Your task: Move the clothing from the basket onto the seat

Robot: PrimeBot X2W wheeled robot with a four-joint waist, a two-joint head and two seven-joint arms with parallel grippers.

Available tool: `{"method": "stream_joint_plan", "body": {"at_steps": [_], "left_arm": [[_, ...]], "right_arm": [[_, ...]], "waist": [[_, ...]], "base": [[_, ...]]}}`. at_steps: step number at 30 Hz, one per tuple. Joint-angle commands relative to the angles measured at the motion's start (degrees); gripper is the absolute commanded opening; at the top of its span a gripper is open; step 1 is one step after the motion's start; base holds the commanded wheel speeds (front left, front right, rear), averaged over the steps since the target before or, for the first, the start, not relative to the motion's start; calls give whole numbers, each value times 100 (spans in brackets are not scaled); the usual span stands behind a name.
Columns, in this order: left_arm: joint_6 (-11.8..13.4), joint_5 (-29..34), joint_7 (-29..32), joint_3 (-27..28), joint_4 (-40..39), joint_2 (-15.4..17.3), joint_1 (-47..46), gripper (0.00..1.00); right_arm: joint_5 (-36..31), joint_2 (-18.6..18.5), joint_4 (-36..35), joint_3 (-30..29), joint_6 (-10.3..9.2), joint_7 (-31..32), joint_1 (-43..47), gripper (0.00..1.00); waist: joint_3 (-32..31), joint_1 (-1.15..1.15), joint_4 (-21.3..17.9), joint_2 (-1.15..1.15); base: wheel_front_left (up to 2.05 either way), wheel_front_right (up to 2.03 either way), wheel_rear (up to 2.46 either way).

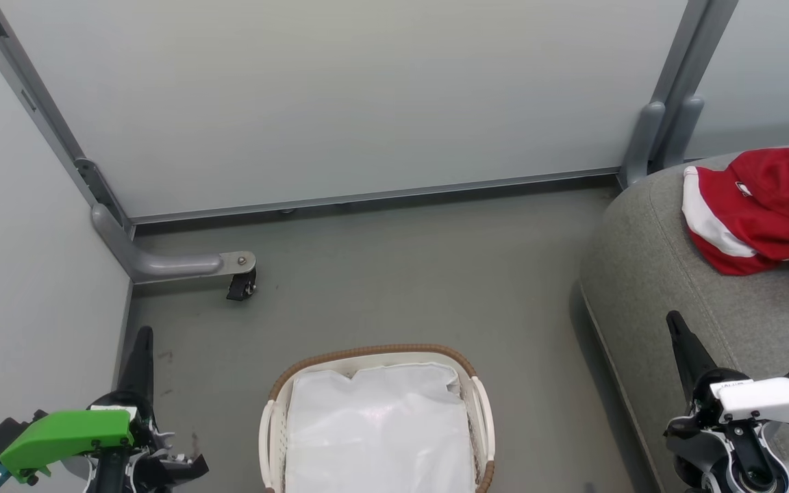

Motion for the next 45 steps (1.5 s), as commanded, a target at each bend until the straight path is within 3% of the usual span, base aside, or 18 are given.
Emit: {"method": "stream_joint_plan", "body": {"at_steps": [1,12,45], "left_arm": [[-43,-112,32,36,-34,37,-94,0],[-52,-461,141,76,-50,40,-132,0],[-52,-452,139,72,-46,40,-124,0]], "right_arm": [[117,-36,-39,-20,-3,36,-62,0],[510,-38,-75,-52,-4,142,-62,0],[496,-38,-72,-48,-4,141,-60,0]], "waist": [[0,0,-2,0],[-1,0,-20,0],[-1,0,-20,0]], "base": [[0,0,0],[0,0,0],[0,0,0]]}}
